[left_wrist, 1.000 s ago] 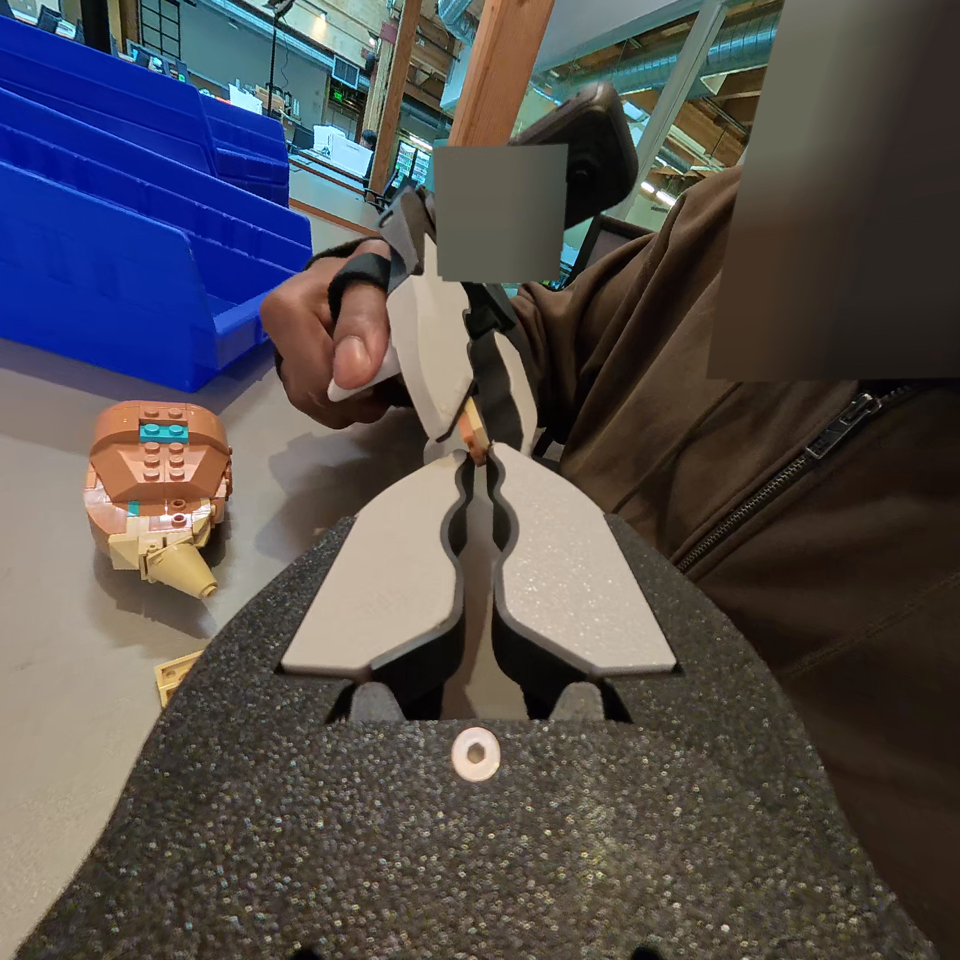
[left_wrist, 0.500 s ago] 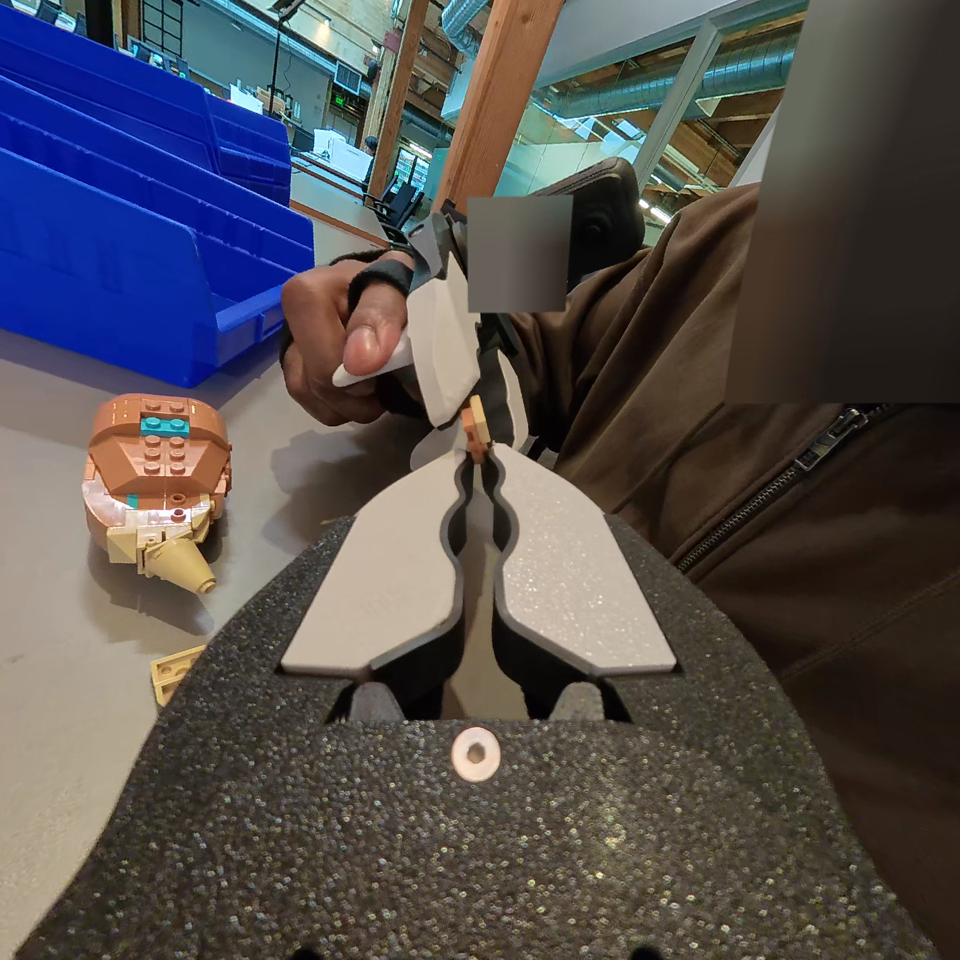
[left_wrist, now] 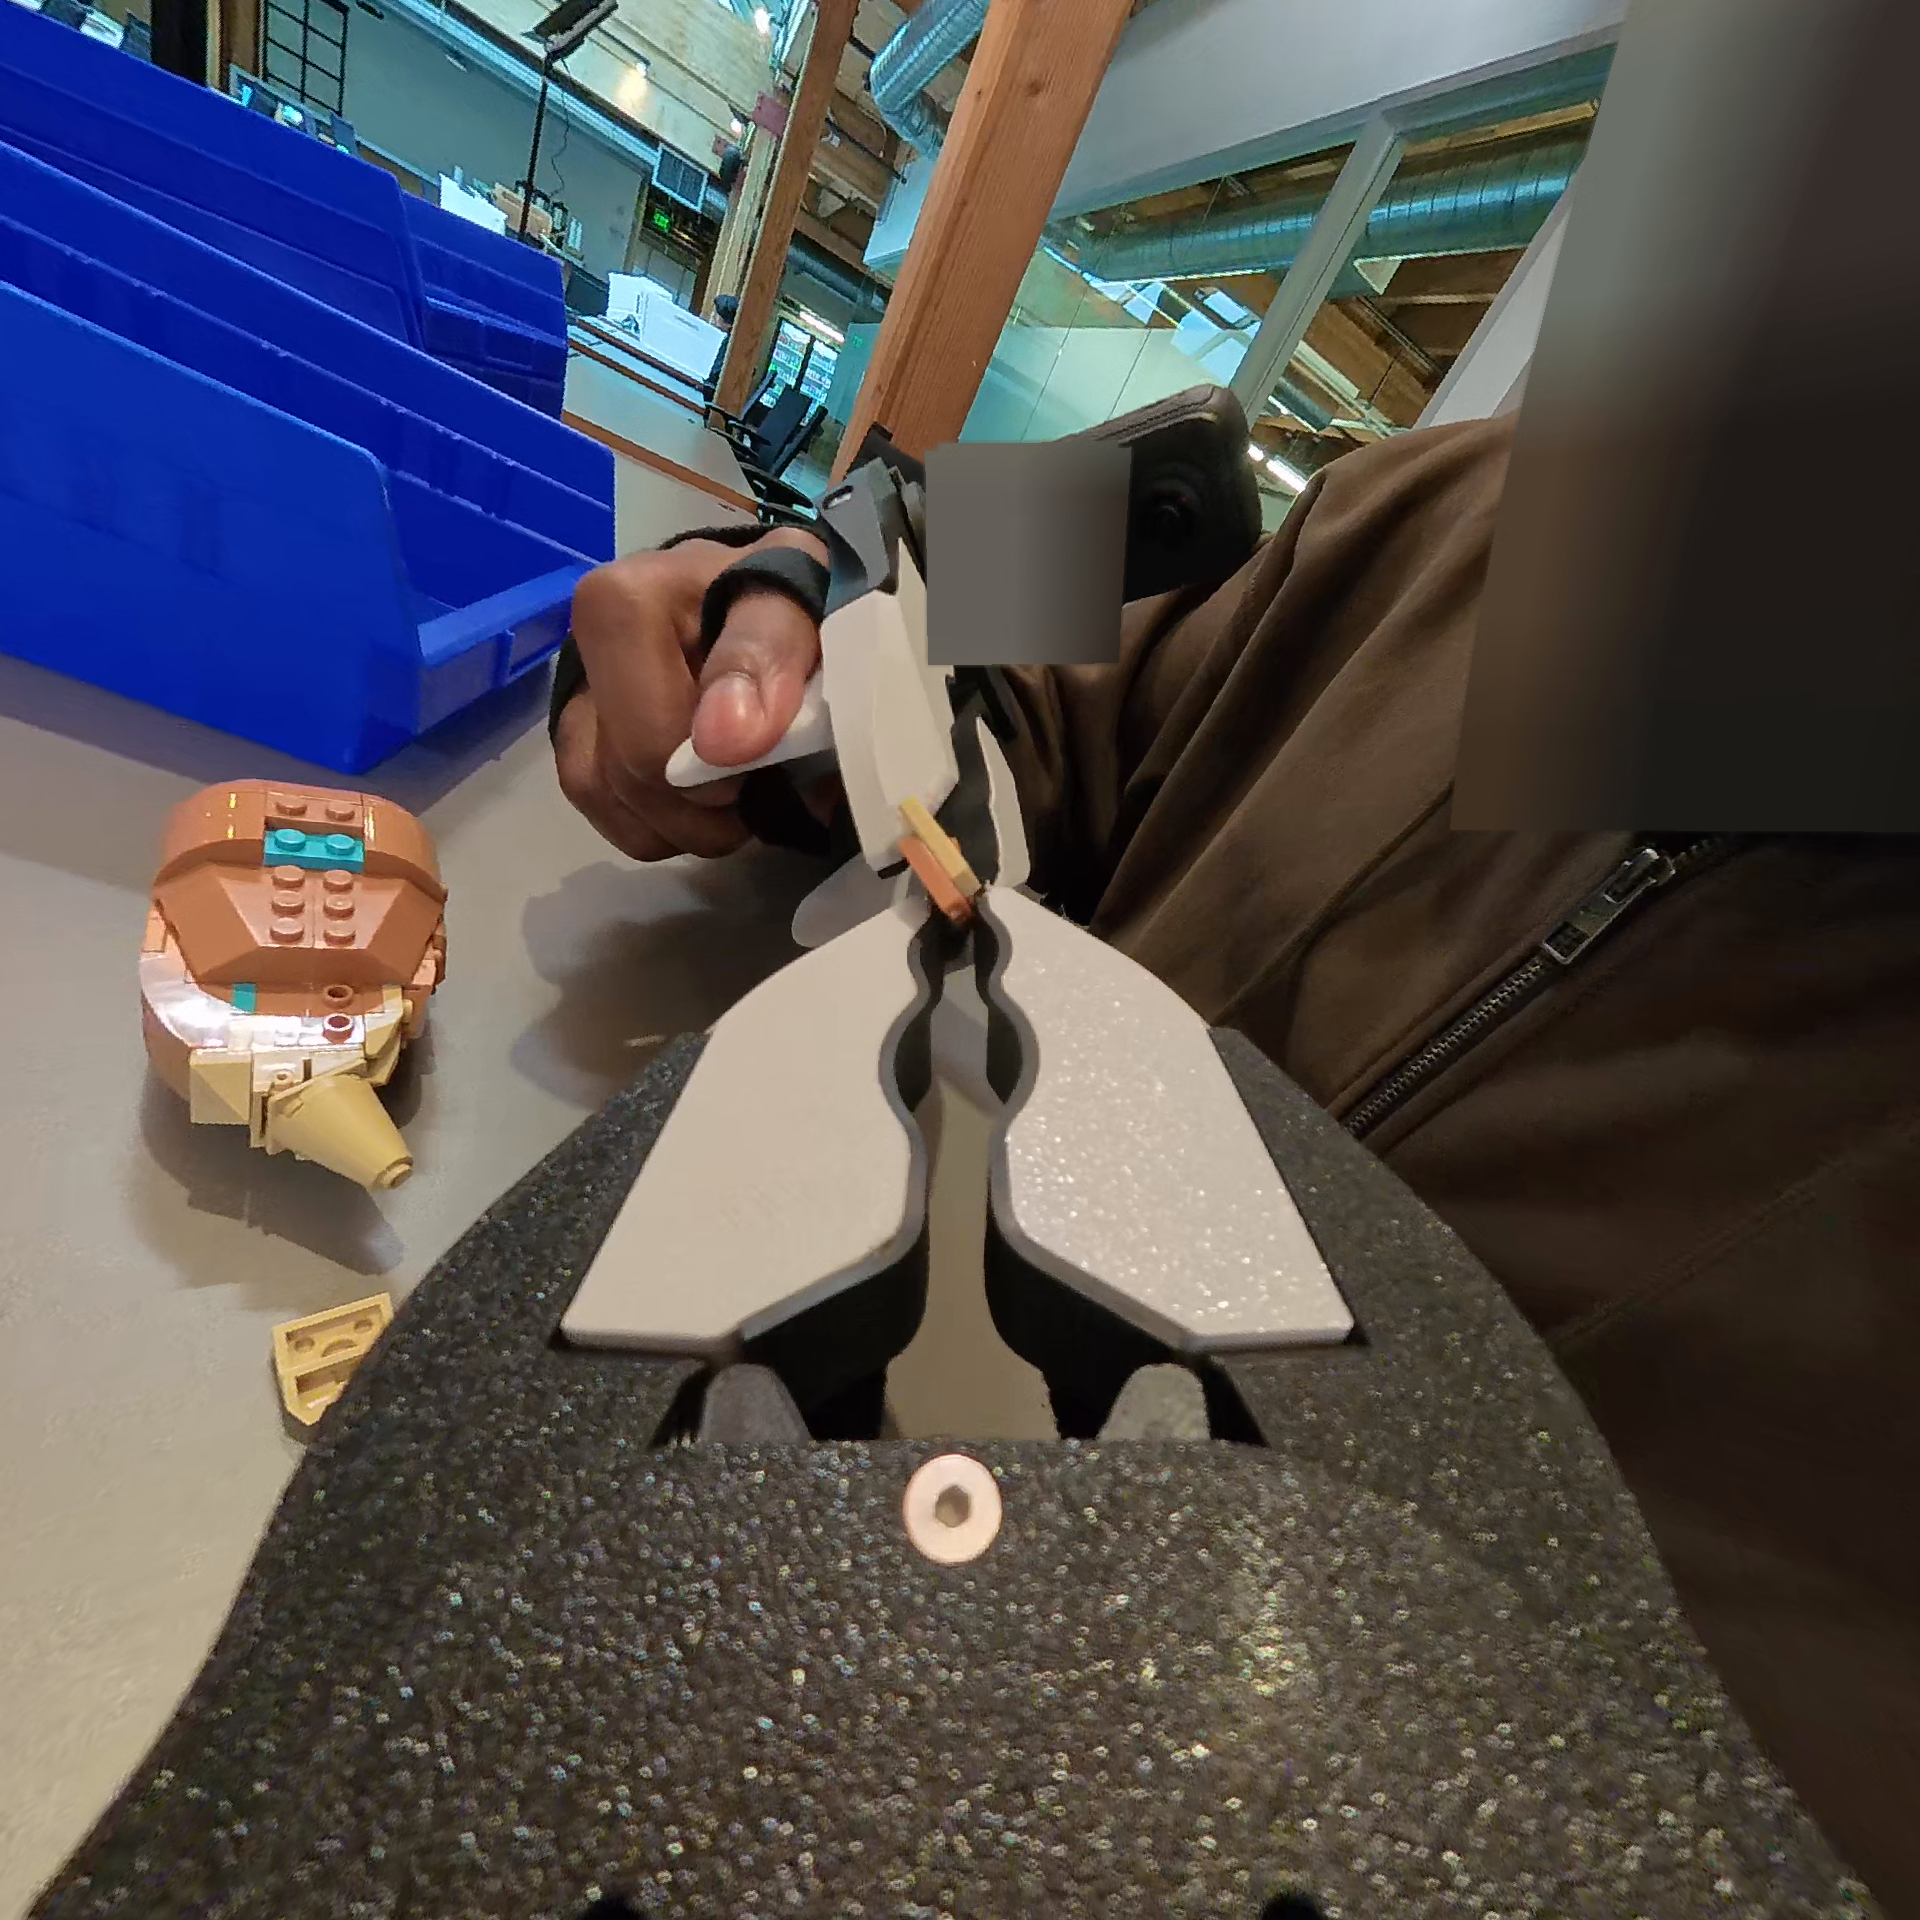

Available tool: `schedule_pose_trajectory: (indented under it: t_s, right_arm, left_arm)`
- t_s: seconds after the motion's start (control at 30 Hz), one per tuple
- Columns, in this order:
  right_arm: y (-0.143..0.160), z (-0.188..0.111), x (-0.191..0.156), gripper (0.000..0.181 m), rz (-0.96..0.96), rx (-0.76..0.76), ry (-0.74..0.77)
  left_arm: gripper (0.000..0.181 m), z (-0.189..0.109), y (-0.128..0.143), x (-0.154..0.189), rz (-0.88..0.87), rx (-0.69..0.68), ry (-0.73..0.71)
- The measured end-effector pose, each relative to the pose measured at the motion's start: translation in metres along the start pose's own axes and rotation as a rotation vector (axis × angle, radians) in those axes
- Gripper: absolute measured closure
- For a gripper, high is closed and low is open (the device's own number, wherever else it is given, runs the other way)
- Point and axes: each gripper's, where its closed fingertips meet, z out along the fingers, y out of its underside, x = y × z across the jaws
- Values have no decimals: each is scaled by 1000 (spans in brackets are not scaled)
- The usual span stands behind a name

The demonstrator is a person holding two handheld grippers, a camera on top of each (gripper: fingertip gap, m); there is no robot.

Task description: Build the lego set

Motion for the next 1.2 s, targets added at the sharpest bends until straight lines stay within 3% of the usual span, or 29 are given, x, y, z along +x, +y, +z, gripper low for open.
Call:
schedule_pose_trajectory:
  t_s: [0.37, 0.73, 0.97, 1.2]
  right_arm:
    - [1, -4, -1, 154, 56, 10, -48]
    - [-6, -10, 14, 145, 491, -11, -215]
    - [1, 1, -4, 156, 510, -154, -321]
    - [8, 0, -8, 174, 547, -180, -333]
  left_arm:
    - [177, 0, 0, -4, 98, -12, -55]
    - [177, 5, 15, -15, 301, -180, -205]
    - [177, 8, 31, -20, 357, -296, -247]
    - [177, 6, 31, -20, 332, -294, -243]
